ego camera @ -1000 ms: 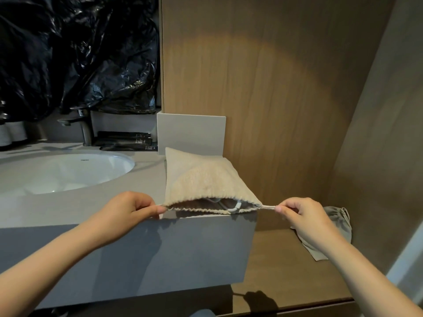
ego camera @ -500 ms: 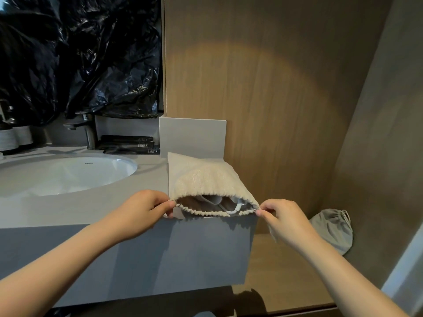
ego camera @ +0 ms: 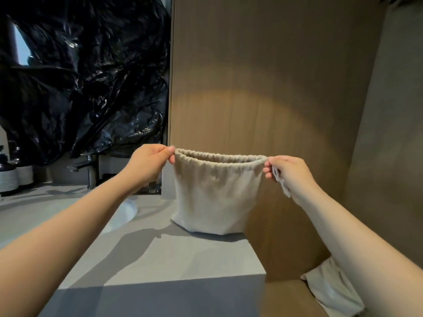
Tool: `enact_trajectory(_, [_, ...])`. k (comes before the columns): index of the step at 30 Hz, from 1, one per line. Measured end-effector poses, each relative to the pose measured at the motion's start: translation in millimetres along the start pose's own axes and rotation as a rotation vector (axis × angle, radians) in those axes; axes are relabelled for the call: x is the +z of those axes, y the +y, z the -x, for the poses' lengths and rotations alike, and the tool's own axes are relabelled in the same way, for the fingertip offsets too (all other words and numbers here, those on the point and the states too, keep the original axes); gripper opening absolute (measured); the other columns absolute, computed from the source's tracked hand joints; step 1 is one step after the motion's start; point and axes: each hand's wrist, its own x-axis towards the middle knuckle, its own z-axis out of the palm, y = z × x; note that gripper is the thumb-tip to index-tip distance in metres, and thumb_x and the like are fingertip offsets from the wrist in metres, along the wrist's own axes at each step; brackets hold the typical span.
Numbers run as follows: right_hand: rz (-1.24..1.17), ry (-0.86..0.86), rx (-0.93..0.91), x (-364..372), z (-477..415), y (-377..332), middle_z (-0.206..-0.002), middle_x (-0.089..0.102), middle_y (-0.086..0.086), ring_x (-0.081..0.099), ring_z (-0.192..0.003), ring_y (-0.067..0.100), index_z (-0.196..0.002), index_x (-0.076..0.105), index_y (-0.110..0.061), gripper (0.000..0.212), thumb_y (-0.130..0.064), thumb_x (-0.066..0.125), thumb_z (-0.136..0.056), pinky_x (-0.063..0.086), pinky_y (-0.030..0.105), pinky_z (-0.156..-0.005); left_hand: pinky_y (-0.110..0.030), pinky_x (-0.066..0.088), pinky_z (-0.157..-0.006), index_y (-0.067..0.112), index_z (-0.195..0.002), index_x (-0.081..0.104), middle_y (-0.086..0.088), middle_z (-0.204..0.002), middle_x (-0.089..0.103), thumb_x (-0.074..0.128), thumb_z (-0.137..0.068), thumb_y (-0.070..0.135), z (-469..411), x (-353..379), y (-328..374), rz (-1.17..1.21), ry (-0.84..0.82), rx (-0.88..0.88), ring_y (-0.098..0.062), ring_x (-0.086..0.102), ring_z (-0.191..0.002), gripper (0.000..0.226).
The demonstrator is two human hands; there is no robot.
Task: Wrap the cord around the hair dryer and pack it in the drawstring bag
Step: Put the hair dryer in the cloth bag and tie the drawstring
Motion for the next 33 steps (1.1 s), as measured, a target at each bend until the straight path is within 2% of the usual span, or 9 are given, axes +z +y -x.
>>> enact_trajectory(10, [0.032,0.056,0.019,16,-63,-27,-0.06,0.049,0.004,0.041,-0.047,0.013,-0.069,0.063,-0.005,0.027,-0.008,0.053,-0.093,0.038,0.019,-0.045,-0.019,0.029,-0.039,0.015,-0.066,0.059,0.006,-0.045,0.038,0.047,-0.1,0.029,-63,-17,1,0.018,0.058,-0.02,-0.008,0.032,-0.037,0.039])
enact_trajectory(17, [-0.34,0.2,0.15,-17,-78,-16,-0.061,0.049,0.001,0.042,-0.038,0.004,-0.072,0.06,-0.005,0.026,-0.007,0.05,-0.095,0.043,0.018,-0.05,-0.016,0.022,-0.032,0.014,-0.068,0.054,0.01,-0.04,0.033,0.045,-0.102,0.029,-74,-41,-25,0.178,0.215,-0.133,-0.009,0.026,-0.033,0.038])
enact_trajectory(20, [-0.44,0.195,0.159,-13,-80,-7,-0.064,0.058,0.004,0.052,-0.038,0.006,-0.073,0.055,-0.007,0.027,-0.007,0.045,-0.098,0.049,0.022,-0.059,-0.018,0.027,-0.033,0.015,-0.069,0.054,0.004,-0.051,0.036,0.044,-0.101,0.03,-72,-34,-35,0.232,0.253,-0.196,-0.012,0.028,-0.04,0.037])
enact_trajectory(22, [-0.477,0.123,0.173,-4,-77,-4,-0.082,0.065,0.012,0.066,-0.056,0.012,-0.076,0.047,-0.011,0.026,-0.007,0.037,-0.1,0.052,0.027,-0.069,-0.022,0.047,-0.044,0.013,-0.072,0.052,-0.003,-0.062,0.045,0.043,-0.103,0.027,-68,-24,-29,0.396,0.252,-0.245,-0.013,0.041,-0.048,0.036])
enact_trajectory(23, [-0.528,0.099,0.191,-1,-76,-3,-0.09,0.066,0.017,0.069,-0.07,0.018,-0.077,0.044,-0.012,0.026,-0.007,0.035,-0.1,0.053,0.03,-0.074,-0.027,0.057,-0.06,0.012,-0.074,0.051,-0.007,-0.07,0.054,0.041,-0.104,0.024,-67,-19,-23,0.524,0.24,-0.263,-0.015,0.054,-0.057,0.034])
enact_trajectory(25, [-0.705,0.078,0.24,4,-75,-4,-0.103,0.065,0.023,0.067,-0.091,0.028,-0.079,0.043,-0.013,0.025,-0.01,0.034,-0.102,0.053,0.038,-0.088,-0.04,0.054,-0.09,0.013,-0.077,0.048,-0.013,-0.098,0.066,0.036,-0.105,0.019,-65,-11,-8,0.79,0.154,-0.277,-0.024,0.067,-0.091,0.031])
enact_trajectory(27, [-0.851,0.055,0.284,6,-74,-5,-0.108,0.067,0.02,0.066,-0.099,0.031,-0.084,0.044,-0.015,0.024,-0.017,0.03,-0.104,0.046,0.045,-0.097,-0.046,0.048,-0.097,0.016,-0.077,0.044,-0.013,-0.107,0.069,0.031,-0.105,0.019,-64,-2,4,1.007,0.059,-0.26,-0.026,0.067,-0.102,0.032])
enact_trajectory(30, [-1.053,0.071,0.289,5,-71,-3,-0.081,0.062,0.008,0.07,-0.073,0.02,-0.093,0.047,-0.01,0.02,-0.016,0.032,-0.105,0.052,0.045,-0.088,-0.041,0.054,-0.086,0.015,-0.074,0.045,-0.004,-0.073,0.064,0.034,-0.105,0.018,-65,10,12,1.138,0.059,-0.245,-0.015,0.07,-0.064,0.033])
enact_trajectory(33, [-0.951,0.076,0.237,8,-67,1,-0.063,0.038,0.003,0.042,-0.045,0.01,-0.091,0.048,-0.008,0.016,-0.011,0.036,-0.102,0.055,0.033,-0.068,-0.029,0.06,-0.067,0.014,-0.073,0.043,-0.001,-0.063,0.042,0.033,-0.103,0.016,-65,19,12,0.98,0.086,-0.221,-0.01,0.047,-0.045,0.032])
